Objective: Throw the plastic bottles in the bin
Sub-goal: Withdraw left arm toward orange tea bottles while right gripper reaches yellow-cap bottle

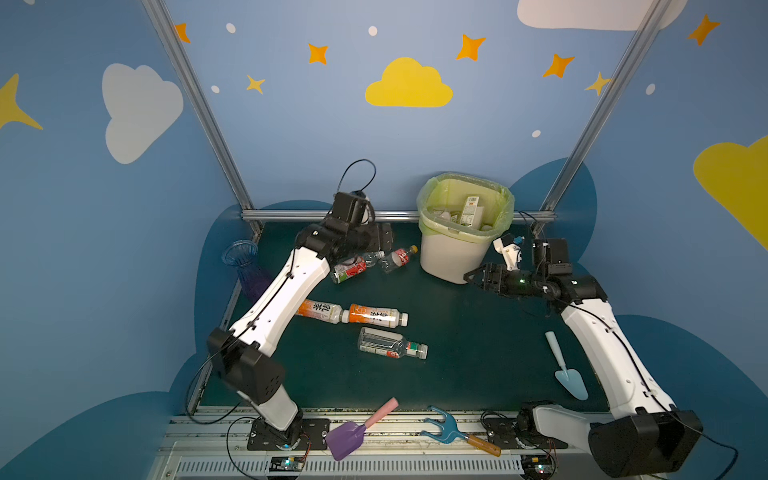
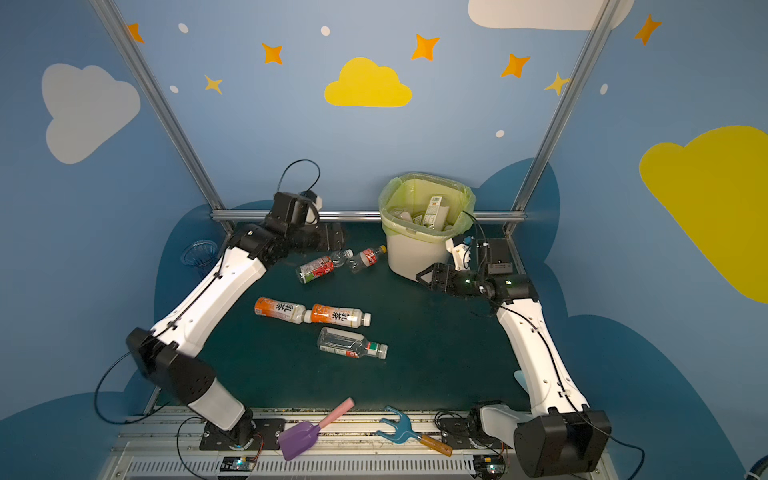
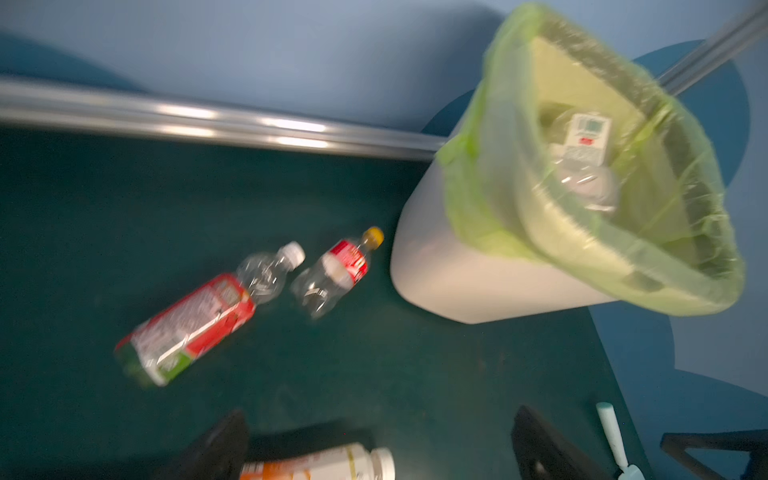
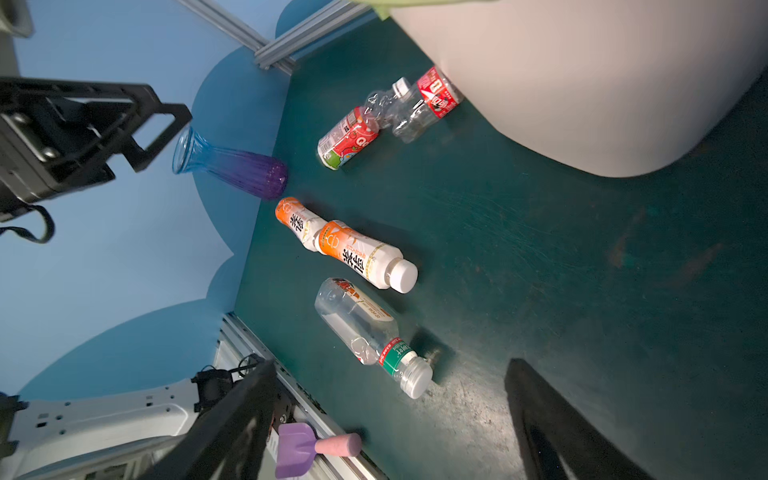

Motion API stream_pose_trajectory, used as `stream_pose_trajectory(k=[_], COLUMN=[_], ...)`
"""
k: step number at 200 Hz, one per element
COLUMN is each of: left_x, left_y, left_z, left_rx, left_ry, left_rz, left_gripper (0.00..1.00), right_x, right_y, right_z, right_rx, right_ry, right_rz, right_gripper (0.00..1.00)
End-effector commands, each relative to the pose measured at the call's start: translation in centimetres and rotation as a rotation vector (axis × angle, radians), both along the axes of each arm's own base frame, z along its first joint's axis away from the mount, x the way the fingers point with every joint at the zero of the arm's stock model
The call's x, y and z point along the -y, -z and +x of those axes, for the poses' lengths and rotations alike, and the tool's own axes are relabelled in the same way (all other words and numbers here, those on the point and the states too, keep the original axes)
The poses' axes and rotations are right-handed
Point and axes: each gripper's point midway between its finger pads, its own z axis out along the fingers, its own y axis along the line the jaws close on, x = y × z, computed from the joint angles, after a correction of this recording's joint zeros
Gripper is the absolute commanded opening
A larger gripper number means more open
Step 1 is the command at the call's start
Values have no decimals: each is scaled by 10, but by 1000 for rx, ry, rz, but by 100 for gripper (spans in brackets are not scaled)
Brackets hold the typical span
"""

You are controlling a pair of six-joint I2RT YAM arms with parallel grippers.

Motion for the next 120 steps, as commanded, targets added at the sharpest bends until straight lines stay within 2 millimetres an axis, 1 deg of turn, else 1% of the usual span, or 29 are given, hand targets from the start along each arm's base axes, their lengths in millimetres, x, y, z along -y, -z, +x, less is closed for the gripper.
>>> stream_pose_trajectory(k=[1, 10, 24, 38, 59, 71, 84, 103, 120], left_x=[-42, -59, -76, -86, -95, -97, -99, -101, -101], left_y=[-23, -11, -3, 7, 16, 17, 15, 13, 12], left_z=[-18, -29, -46, -62, -77, -84, -91, -99, -106], left_rx=[66, 45, 37, 15, -3, 0, 10, 26, 35], left_ry=[-165, -211, -253, -273, -286, -285, -284, -281, -273], left_rz=[-155, -145, -125, -96, -73, -77, -87, -108, -120], left_gripper=[100, 100, 100, 100, 100, 100, 100, 100, 100], right_x=[-14, -26, -50, -76, -114, -136, -157, -174, -187], right_y=[1, 5, 12, 19, 38, 47, 58, 78, 98], right_z=[2, 2, 3, 9, 22, 35, 53, 86, 112], right_rx=[15, -5, -46, -87, -130, -148, -154, -138, -158], right_ry=[-8, -14, -8, 13, 64, 77, 97, 176, 238], right_rz=[-72, -73, -56, -41, -95, -89, -77, -96, -104], right_gripper=[84, 83, 82, 82, 83, 83, 83, 83, 83])
